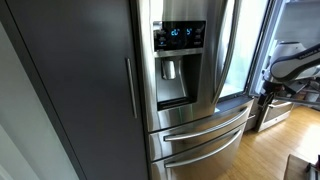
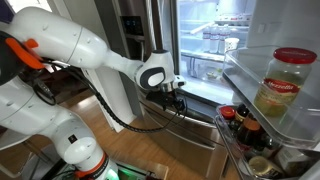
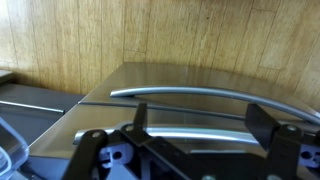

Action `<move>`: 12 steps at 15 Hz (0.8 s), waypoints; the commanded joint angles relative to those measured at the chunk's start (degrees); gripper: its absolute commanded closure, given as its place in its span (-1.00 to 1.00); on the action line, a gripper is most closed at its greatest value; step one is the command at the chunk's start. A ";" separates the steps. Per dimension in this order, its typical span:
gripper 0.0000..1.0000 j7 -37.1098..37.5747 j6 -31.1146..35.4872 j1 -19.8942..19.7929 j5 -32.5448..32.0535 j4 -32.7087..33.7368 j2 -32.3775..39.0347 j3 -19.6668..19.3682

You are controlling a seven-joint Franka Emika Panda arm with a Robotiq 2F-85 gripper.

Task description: Remove the sachets on the fridge bottom shelf and move them in the open fridge drawer

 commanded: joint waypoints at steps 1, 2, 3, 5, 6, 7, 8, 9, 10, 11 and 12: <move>-1.00 5.67 -10.58 -0.11 -3.50 1.15 -9.90 2.67; -1.00 6.18 -12.69 0.30 -3.06 1.99 -11.72 2.99; -1.00 7.82 -14.84 0.34 -3.25 2.78 -13.74 3.93; -1.00 9.77 -17.43 0.51 -2.99 4.05 -16.89 4.92; -1.00 10.80 -18.67 0.58 -2.94 4.61 -18.52 5.46; -1.00 11.84 -19.32 0.63 -2.92 5.21 -19.40 5.80; -1.00 12.80 -19.81 0.73 -2.91 5.81 -20.18 6.13; -1.00 13.54 -20.19 0.81 -2.90 6.27 -20.77 6.33; -1.00 14.20 -20.63 0.90 -2.89 6.66 -21.34 6.52; -1.00 14.67 -20.92 1.00 -2.85 6.98 -21.73 6.65; -1.00 15.22 -21.18 1.05 -2.81 7.31 -21.97 6.77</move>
